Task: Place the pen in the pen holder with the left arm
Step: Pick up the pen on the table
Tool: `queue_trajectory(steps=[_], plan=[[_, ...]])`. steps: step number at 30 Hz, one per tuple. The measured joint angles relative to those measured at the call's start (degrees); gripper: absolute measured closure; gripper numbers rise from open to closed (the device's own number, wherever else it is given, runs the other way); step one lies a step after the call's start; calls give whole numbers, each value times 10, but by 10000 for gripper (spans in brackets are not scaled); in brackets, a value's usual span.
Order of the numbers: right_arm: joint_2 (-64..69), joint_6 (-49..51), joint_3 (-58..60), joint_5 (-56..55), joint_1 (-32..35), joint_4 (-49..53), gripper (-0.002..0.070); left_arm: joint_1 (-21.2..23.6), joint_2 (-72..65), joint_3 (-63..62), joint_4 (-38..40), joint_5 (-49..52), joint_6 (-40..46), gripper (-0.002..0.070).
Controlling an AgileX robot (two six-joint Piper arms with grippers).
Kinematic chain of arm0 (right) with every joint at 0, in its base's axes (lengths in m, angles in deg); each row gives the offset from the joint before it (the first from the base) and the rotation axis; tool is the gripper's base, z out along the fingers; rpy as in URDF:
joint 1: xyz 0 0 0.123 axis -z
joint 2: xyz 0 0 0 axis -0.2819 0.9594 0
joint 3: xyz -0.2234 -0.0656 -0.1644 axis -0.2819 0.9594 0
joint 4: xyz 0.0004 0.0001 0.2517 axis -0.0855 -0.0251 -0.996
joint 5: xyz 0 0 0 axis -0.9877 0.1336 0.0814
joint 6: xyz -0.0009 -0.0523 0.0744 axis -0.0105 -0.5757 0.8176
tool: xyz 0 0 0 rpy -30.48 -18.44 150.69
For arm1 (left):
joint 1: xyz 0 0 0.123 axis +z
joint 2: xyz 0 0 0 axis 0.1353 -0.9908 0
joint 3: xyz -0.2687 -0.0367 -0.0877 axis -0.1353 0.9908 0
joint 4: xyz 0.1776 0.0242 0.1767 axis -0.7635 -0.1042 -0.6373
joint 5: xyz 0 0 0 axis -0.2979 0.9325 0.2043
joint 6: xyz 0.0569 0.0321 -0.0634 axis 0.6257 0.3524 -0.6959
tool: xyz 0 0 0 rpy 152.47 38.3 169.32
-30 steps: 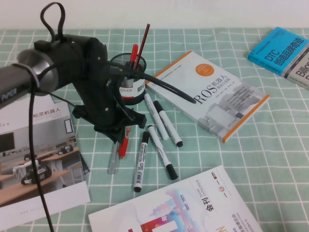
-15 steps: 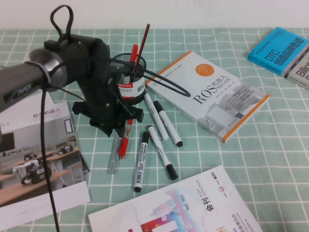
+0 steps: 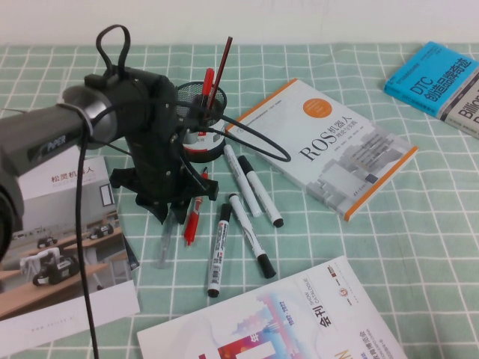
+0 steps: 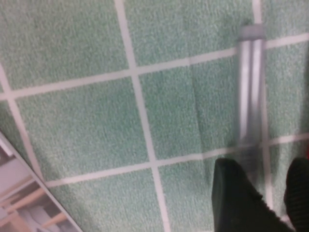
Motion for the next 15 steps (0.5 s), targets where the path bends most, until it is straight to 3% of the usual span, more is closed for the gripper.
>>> queue_trajectory(steps=[15], plan=[[0,0,0,0,0,0,698,-4,-18,-11,-5,30,-2,468]])
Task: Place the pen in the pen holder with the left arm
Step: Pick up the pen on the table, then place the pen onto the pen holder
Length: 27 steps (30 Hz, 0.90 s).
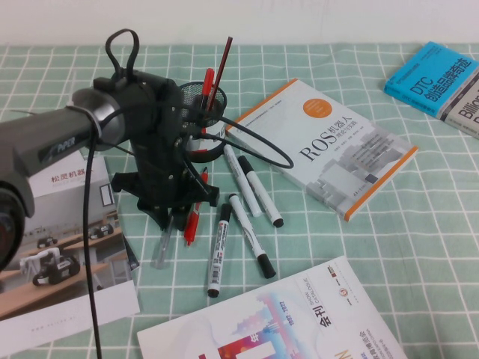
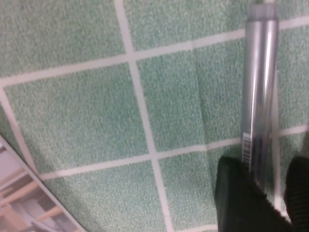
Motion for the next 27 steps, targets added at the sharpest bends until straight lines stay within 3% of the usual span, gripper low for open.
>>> queue_trajectory(steps=[3,7,21,24,27], plan=[[0,0,0,0,0,0,698,0,0,-2,-5,4,1,502],[0,0,0,0,0,0,698,-1,0,-2,-16,9,14,620],[0,0,0,0,0,0,698,-1,76,-3,5,35,78,626],[0,0,0,0,0,0,698,-1,125,9,21,-7,91,626],[0,0,0,0,0,0,698,-1,172,46,26,-113,100,626]])
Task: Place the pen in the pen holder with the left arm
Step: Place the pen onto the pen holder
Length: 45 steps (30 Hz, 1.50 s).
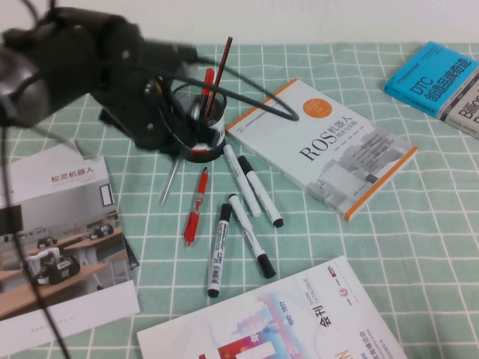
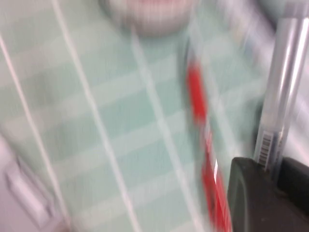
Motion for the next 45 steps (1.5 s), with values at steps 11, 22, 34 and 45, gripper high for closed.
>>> queue_trajectory(steps=[11,22,34,45], plan=[[0,0,0,0,0,0,698,0,73,196,0,-574,27,626],[0,0,0,0,0,0,698,1,-20,226,0,-891,27,626],[0,0,0,0,0,0,698,39,-100,156,3,-879,-6,626],[0,0,0,0,0,0,698,39,-126,135,5,-832,-26,626]])
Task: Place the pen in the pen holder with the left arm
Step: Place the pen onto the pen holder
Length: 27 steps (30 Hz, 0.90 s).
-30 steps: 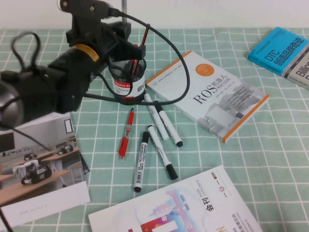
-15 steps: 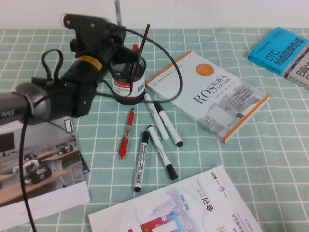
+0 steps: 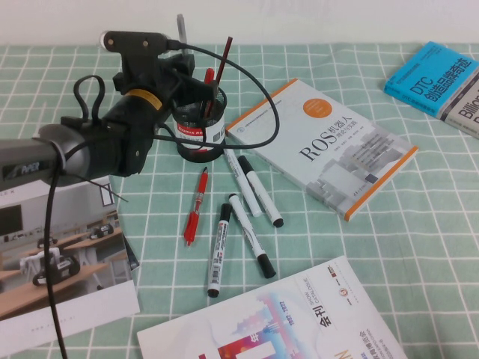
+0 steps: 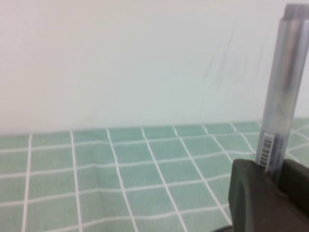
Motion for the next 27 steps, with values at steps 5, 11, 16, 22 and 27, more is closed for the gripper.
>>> queue_trajectory(steps=[5,11,16,22,27], plan=[[0,0,0,0,0,0,698,0,0,0,0,14,0,626],[0,0,0,0,0,0,698,0,0,-1,-1,30,15,626],[0,0,0,0,0,0,698,0,0,-1,-2,40,46,618],[0,0,0,0,0,0,698,0,0,-1,-2,63,50,544],[0,0,0,0,0,0,698,0,0,-1,-2,71,50,468]])
